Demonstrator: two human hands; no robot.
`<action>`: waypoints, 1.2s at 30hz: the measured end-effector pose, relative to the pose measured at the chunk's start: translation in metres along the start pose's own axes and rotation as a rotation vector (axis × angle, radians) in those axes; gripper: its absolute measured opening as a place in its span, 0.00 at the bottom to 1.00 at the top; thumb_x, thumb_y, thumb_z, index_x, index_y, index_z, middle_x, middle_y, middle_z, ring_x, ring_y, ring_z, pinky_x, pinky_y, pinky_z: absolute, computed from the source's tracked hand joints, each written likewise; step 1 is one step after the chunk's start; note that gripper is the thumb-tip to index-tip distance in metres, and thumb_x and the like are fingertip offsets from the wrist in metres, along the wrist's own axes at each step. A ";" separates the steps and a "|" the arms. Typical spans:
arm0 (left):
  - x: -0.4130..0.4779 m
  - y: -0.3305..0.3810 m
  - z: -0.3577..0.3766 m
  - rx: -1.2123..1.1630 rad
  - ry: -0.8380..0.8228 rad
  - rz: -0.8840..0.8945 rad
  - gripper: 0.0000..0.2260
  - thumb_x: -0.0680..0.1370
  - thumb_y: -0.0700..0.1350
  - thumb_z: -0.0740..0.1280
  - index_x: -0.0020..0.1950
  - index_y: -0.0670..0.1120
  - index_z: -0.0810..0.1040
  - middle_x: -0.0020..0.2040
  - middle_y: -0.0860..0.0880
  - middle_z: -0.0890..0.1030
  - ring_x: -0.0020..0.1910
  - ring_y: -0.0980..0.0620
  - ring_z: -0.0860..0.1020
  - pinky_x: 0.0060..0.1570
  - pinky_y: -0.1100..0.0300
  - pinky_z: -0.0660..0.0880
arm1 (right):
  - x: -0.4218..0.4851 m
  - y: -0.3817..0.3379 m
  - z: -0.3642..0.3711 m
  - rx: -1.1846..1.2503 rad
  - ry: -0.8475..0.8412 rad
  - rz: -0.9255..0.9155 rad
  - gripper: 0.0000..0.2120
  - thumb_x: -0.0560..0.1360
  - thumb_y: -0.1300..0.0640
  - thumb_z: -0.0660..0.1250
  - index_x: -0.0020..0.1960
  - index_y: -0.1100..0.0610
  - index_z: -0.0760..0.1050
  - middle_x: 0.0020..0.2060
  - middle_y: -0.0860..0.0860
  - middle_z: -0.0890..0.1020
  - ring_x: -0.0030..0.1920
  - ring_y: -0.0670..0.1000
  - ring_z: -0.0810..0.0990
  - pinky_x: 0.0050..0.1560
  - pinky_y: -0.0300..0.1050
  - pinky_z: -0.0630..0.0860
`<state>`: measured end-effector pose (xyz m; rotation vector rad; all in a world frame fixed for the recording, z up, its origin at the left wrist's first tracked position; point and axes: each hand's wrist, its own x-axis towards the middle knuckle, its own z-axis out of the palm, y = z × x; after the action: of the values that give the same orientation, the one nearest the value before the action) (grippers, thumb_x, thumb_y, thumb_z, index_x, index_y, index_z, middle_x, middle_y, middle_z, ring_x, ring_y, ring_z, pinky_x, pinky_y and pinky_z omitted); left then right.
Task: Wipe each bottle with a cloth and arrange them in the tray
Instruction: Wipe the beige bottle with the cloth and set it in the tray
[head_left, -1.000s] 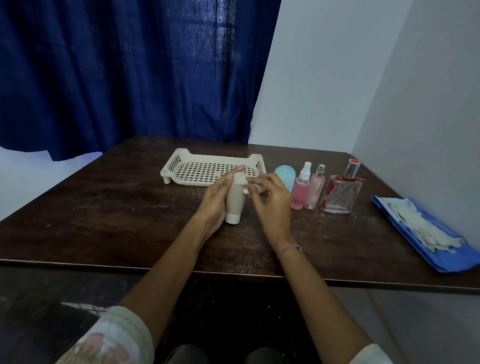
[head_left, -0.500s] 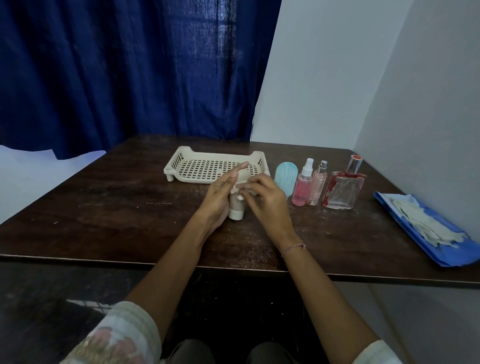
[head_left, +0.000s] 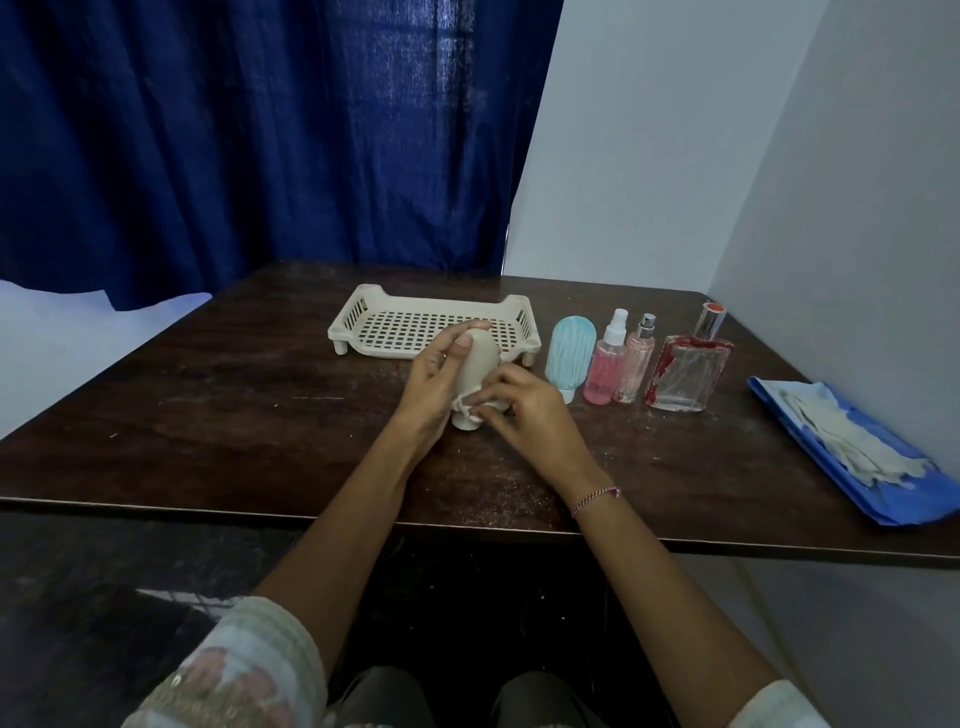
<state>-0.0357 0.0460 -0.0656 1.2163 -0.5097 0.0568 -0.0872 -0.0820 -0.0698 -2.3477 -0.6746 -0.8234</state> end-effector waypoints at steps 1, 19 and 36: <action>0.000 0.001 0.000 -0.010 0.017 -0.007 0.11 0.81 0.43 0.57 0.59 0.44 0.77 0.57 0.50 0.79 0.54 0.55 0.78 0.49 0.63 0.77 | 0.001 -0.001 0.001 -0.029 0.023 -0.016 0.06 0.70 0.65 0.72 0.47 0.60 0.82 0.42 0.52 0.78 0.43 0.47 0.77 0.46 0.36 0.74; 0.007 -0.004 -0.008 -0.042 0.106 0.057 0.11 0.82 0.41 0.55 0.53 0.45 0.77 0.45 0.55 0.81 0.44 0.60 0.77 0.44 0.65 0.75 | 0.019 -0.010 -0.001 0.052 0.241 0.137 0.06 0.72 0.68 0.69 0.48 0.60 0.80 0.44 0.51 0.79 0.43 0.39 0.75 0.48 0.27 0.71; 0.007 -0.005 -0.008 -0.028 0.166 0.019 0.11 0.83 0.43 0.55 0.51 0.47 0.77 0.49 0.50 0.79 0.49 0.55 0.78 0.49 0.63 0.75 | 0.041 -0.027 0.000 0.066 0.290 0.137 0.06 0.71 0.67 0.70 0.47 0.63 0.82 0.43 0.51 0.78 0.40 0.39 0.74 0.46 0.24 0.71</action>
<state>-0.0253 0.0496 -0.0692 1.1680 -0.3761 0.1645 -0.0758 -0.0515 -0.0333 -2.1309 -0.4080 -1.0357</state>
